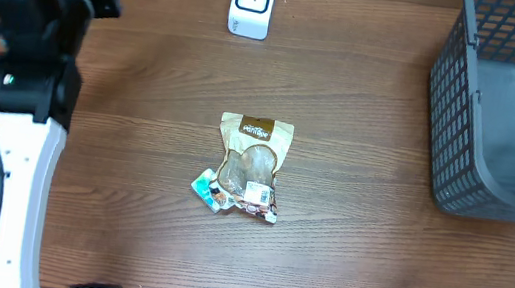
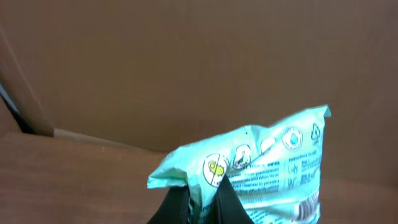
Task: Scan the item barcode
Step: 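Raise the packet up to the white scanner with the left gripper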
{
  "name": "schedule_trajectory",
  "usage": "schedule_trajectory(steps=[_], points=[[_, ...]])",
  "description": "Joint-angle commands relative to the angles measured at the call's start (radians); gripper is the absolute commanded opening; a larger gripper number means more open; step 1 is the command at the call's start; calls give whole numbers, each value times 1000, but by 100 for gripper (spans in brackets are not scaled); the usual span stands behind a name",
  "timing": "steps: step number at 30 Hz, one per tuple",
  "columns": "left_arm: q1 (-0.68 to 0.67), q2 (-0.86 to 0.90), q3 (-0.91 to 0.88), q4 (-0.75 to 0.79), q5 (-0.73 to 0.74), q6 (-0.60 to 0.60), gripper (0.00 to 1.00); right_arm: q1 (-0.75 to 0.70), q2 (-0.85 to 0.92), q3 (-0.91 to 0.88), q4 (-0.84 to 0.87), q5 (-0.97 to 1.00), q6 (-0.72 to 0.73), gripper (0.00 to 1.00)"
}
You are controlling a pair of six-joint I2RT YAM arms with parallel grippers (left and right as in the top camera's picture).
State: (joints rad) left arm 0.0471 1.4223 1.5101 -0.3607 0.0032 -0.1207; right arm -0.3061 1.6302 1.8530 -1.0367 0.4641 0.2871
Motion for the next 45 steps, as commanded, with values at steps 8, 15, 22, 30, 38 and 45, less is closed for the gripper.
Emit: schedule_trajectory(steps=[8, 15, 22, 30, 38, 45], points=[[-240, 286, 275, -43, -444, 417, 4, 0, -1, 5, 5, 14, -4, 100], [-377, 499, 275, 183, -726, 883, 4, 0, -1, 5, 5, 14, -4, 100], [-416, 731, 275, 666, -915, 1270, 4, 0, -1, 5, 5, 14, -4, 100], [-443, 882, 275, 919, -913, 1381, 4, 0, -1, 5, 5, 14, -4, 100], [-477, 899, 275, 964, -761, 1310, 4, 0, -1, 5, 5, 14, -4, 100], [-492, 912, 275, 865, -682, 1247, 4, 0, -1, 5, 5, 14, -4, 100]])
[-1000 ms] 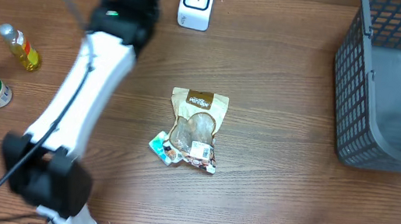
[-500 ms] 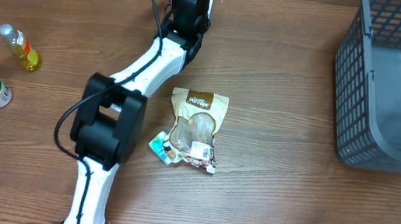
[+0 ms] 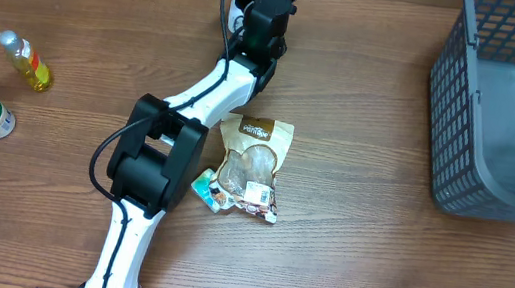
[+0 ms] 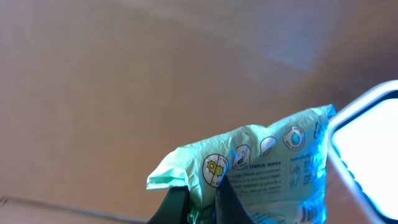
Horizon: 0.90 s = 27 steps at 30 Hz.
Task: Scan the item barcode
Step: 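Raise the packet up to the white scanner with the left gripper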
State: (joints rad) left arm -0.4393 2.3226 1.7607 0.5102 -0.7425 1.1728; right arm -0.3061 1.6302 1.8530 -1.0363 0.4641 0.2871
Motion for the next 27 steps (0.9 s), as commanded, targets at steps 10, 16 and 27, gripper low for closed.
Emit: schedule_trajectory(steps=[10, 16, 27], points=[[-3, 95, 24, 168, 118, 133, 4, 0, -1, 5, 5, 14, -4, 100], [7, 139, 25, 205, 170, 236, 4, 0, -1, 5, 5, 14, -4, 100], [-7, 157, 24, 169, 129, 179, 4, 0, -1, 5, 5, 14, -4, 100]])
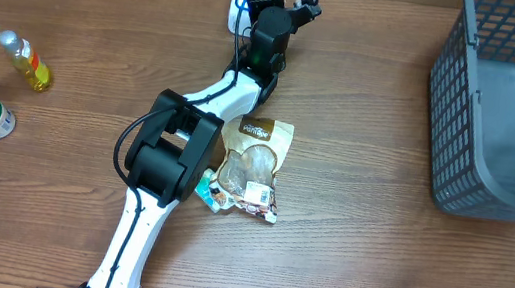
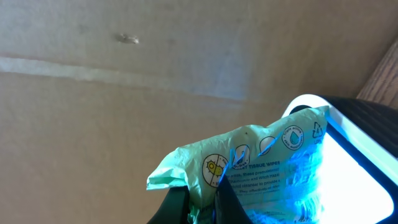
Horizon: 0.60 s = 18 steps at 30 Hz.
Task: Scan the item barcode
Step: 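Raise the packet up to the white scanner with the left gripper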
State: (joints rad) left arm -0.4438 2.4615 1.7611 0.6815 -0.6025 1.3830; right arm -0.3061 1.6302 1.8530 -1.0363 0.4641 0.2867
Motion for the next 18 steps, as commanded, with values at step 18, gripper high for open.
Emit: schedule_trajectory(steps=[18], points=[[-11, 18, 24, -238, -59, -276, 4, 0, -1, 5, 5, 14, -4, 100]])
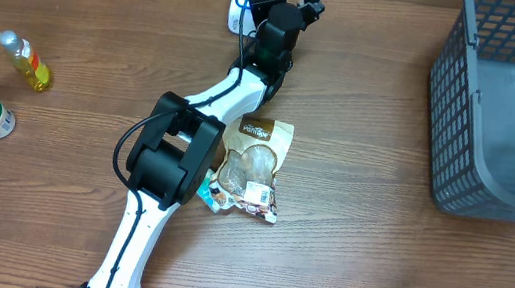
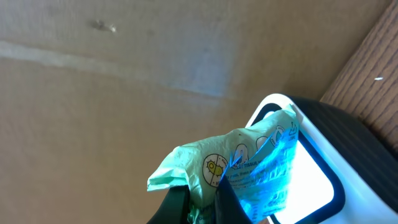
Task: Scan the item barcode
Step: 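Raise the packet up to the white scanner with the left gripper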
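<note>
A mint-green pack of tissue wipes (image 2: 249, 163) hangs pinched by its top edge in my left gripper (image 2: 202, 194), which is shut on it. The pack sits right in front of the white scanner (image 2: 311, 177), whose lit window throws blue light on the pack's printed side. In the overhead view the left arm (image 1: 247, 72) stretches to the scanner at the back middle of the table, and its wrist hides the pack. My right gripper is a dark shape over the basket, its jaws unclear.
A brown snack pouch (image 1: 254, 152) lies mid-table beside the left arm, with a small teal packet (image 1: 202, 187) at its lower left. A yellow bottle (image 1: 26, 61) and a green-capped jar stand at the left. A grey mesh basket (image 1: 464, 112) fills the right side.
My left gripper has shifted a little at the scanner. In the wrist view the lit window now stretches further under the pack and more of the scanner's frame shows. The grip is unchanged.
At first my left gripper held the wipes pack at the table's back left corner. Then the arm reached to the back middle, with the scanner's edge entering the wrist view. Then the pack hung before the lit window, and now lies further over it.
</note>
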{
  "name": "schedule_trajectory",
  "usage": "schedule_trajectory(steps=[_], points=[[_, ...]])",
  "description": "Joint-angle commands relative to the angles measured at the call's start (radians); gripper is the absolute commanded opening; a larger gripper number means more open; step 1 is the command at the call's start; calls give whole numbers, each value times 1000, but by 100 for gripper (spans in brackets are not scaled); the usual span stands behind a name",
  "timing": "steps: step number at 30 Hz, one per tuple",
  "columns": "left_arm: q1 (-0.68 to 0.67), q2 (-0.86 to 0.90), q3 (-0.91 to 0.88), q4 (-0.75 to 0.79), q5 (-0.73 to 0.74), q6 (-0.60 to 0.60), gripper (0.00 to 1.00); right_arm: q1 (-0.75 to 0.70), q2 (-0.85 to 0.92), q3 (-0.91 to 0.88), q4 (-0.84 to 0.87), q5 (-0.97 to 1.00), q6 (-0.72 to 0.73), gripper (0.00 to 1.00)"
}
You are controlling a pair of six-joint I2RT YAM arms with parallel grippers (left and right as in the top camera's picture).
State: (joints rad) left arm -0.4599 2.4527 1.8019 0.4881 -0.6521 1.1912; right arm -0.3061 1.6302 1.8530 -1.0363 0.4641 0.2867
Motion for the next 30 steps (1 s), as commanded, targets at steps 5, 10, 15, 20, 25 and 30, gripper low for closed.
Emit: schedule_trajectory(steps=[5, 10, 15, 20, 25, 30], points=[[-4, 27, -17, -101, -16, -161, 4, 0, -1, 5, 5, 14, -4, 100], [-22, 27, -17, -125, -78, -245, 4, 0, -1, 5, 5, 14, -4, 100], [-35, 27, -17, -126, -102, -282, 4, 0, -1, 5, 5, 14, -3, 100], [-52, 27, -17, -222, -94, -412, 4, 0, -1, 5, 5, 14, -4, 100], [-55, 27, -17, -301, -62, -514, 4, 0, -1, 5, 5, 14, -4, 100], [-54, 21, -16, -194, -117, -526, 5, 0, -1, 5, 5, 14, -4, 100]])
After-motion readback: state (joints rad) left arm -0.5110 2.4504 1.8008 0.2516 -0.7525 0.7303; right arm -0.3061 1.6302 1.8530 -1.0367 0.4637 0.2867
